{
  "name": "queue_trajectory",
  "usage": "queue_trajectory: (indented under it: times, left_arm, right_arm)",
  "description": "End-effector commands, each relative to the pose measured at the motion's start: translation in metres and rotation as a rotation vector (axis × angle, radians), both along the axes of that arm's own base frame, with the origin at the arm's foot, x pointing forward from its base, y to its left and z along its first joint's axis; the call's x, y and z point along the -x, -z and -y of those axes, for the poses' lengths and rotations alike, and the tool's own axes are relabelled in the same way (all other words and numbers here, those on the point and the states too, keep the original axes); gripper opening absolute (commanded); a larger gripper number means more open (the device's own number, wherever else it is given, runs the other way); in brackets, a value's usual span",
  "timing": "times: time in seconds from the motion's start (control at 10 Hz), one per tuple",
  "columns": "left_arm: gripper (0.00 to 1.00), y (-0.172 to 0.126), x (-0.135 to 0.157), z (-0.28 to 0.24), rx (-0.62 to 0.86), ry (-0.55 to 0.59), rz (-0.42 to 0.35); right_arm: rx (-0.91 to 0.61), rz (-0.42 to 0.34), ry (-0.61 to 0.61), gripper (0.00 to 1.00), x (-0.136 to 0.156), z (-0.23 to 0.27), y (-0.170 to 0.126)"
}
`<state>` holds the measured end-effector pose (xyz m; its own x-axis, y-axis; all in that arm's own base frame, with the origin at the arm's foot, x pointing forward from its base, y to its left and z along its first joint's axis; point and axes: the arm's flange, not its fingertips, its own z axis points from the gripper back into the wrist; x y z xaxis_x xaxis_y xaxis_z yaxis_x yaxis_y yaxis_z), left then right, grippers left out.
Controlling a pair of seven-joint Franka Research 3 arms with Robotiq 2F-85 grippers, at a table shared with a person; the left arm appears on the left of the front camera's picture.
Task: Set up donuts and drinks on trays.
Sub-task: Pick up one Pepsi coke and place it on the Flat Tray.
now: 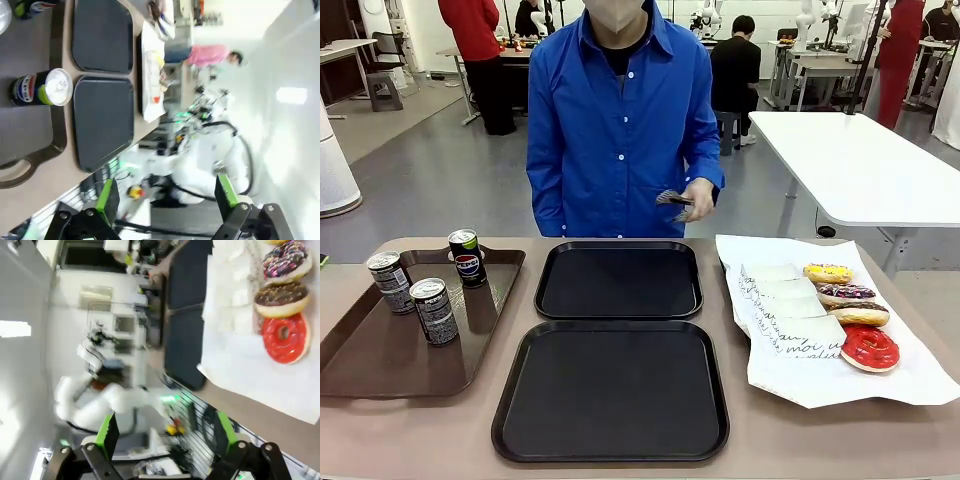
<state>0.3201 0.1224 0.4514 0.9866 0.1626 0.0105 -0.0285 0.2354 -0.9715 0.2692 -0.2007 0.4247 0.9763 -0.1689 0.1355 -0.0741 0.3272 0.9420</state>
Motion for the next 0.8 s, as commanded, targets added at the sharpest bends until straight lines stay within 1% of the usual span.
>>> queue_trajectory:
  times: [0.0,0.2,0.3,0.5,0.6,0.7]
  left_arm:
    - [1.00,0.011,-0.008,-0.031,0.063,-0.123,-0.057]
    - [1.00,0.017,0.006,-0.063,0.075,-0.185,-0.048]
    - [1.00,0.017,0.013,-0.078,0.067,-0.210,-0.048]
    - [1.00,0.012,0.022,-0.096,0.007,-0.246,-0.044]
    - [1.00,0.006,0.024,-0.096,-0.043,-0.251,0.000]
    - [1.00,0.014,0.020,-0.096,0.052,-0.254,-0.068]
  right_arm:
    - [-0.086,-0.017,0.268,1.00,-0.003,0.029,-0.002]
    - [-0.090,-0.052,0.322,1.00,0.005,0.052,0.000]
    - [-0.075,-0.077,0.311,1.00,0.006,0.056,0.001]
    - [-0.049,-0.097,0.287,1.00,0.005,0.057,-0.001]
    - [0.028,-0.122,0.294,1.00,0.004,0.047,-0.007]
    - [-0.059,-0.066,0.313,1.00,0.008,0.061,0.006]
